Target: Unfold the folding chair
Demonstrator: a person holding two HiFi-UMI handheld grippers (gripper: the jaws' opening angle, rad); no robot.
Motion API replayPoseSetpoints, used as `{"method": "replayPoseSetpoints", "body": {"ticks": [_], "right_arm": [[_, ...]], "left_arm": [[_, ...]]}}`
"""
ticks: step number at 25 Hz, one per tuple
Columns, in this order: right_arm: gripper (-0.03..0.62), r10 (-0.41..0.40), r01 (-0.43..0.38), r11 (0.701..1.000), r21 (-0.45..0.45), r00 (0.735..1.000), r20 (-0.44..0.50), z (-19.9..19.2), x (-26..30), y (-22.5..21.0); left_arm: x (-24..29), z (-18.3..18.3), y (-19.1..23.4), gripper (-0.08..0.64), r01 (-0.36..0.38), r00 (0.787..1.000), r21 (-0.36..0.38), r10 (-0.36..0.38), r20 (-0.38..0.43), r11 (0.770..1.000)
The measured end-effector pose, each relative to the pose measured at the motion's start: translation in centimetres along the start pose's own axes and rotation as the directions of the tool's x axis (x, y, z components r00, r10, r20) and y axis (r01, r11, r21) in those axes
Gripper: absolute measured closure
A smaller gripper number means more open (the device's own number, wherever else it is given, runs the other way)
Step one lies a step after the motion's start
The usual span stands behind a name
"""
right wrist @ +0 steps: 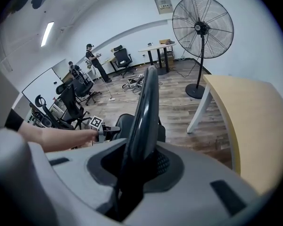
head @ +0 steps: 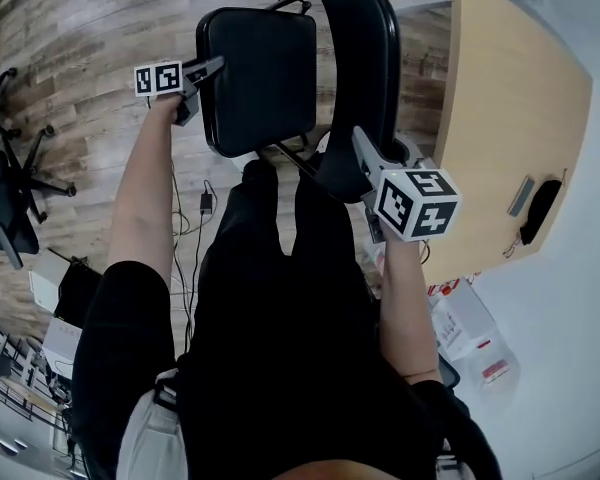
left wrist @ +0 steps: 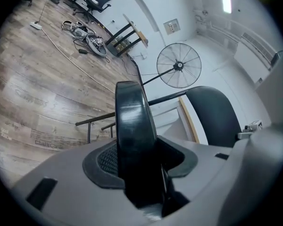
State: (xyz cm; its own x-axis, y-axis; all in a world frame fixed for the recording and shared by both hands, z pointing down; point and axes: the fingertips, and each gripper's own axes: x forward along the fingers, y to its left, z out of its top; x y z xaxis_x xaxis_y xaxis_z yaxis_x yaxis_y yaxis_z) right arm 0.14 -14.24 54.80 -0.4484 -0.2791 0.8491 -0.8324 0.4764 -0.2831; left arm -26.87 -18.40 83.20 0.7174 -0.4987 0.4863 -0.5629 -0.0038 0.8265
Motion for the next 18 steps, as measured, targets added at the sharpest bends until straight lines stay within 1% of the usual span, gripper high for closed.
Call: {"method": "replayPoseSetpoints", "body": {"ticks": [5,9,15,18], "right_arm": [[0.512,0.001,-0.001,1.000,0.006,1.000,-0.005,-0.4,1.4,1.0],[0.512,0.012,-0.011,1.000,0.016,1.000,-0.016,-0.7,2.5,1.0],[0.514,0.035,-0.033,0.998,0.059,0.999,-0.038,-1.5,4.1,-0.9],[0.517,0.062,-0.059,0.995,0.078,0.997,-0.044,-1.8,4.5,-2.1]], "left_arm": [[-1.2,-0.4,3.3,0.350,0.047,0.999,-0.021,-0.047,-0.004,0.999],[-1.7,-0.6,5.8,0.348,0.076,0.997,-0.039,-0.076,-0.003,0.996],[-1.7,-1.0,9.2,0.348,0.113,0.993,-0.062,-0.114,-0.012,0.992],[-1.6,-1.2,10.3,0.347,0.128,0.992,-0.076,-0.129,-0.005,0.989]]}}
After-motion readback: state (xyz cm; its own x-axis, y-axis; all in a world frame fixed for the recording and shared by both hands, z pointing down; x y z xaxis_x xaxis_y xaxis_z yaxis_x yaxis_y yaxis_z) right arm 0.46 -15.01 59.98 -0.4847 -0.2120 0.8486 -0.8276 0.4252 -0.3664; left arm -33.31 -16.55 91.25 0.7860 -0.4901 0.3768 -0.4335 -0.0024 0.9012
